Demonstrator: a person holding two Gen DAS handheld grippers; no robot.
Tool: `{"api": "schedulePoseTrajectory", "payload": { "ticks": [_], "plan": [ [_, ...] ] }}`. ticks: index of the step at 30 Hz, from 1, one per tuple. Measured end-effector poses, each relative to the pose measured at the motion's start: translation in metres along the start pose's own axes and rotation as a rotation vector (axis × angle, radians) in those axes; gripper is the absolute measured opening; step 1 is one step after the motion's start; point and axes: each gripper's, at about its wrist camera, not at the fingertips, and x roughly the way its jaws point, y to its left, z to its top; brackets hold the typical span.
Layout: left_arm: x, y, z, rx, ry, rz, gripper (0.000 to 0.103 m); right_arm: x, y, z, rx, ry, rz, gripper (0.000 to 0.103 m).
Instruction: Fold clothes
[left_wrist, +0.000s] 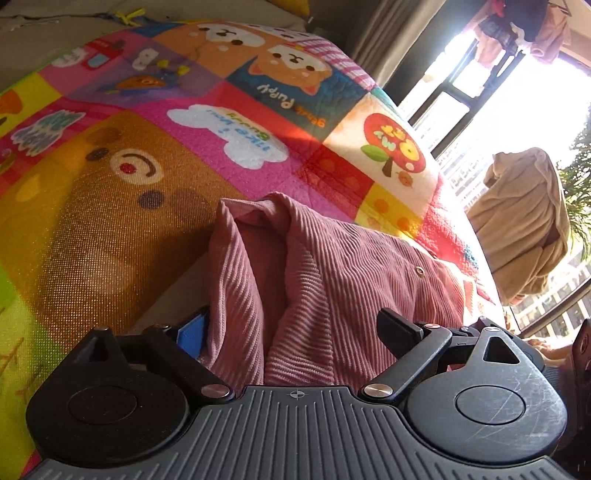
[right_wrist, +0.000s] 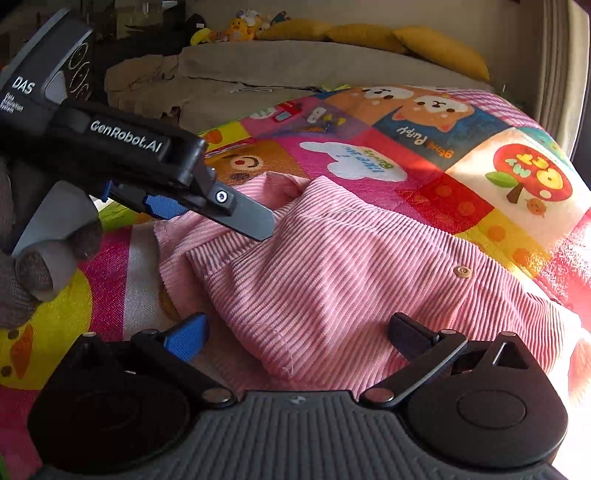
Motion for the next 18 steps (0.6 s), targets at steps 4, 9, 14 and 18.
{"api": "schedulePoseTrajectory", "payload": {
  "ticks": [4, 9, 14, 18],
  "plan": [
    [-0.004, -0.003, 0.007, -0.082, 0.001, -0.164, 0.096, -0.004, 0.021, 0.005, -0.099, -0.044, 0.007, 0.103],
    [-0.011, -0.012, 0.014, -0.078, -0.023, -0.196, 0.096, 0.023, 0.022, 0.010, -0.080, -0.018, -0.028, 0.103],
    [-0.025, 0.003, 0.018, -0.116, -0.080, -0.146, 0.097, 0.019, -0.021, 0.020, 0.195, -0.034, 0.016, 0.103],
    [-0.024, 0.022, 0.020, -0.186, -0.094, -0.089, 0.097, 0.016, -0.046, 0.017, 0.328, -0.038, 0.061, 0.103]
  ]
}}
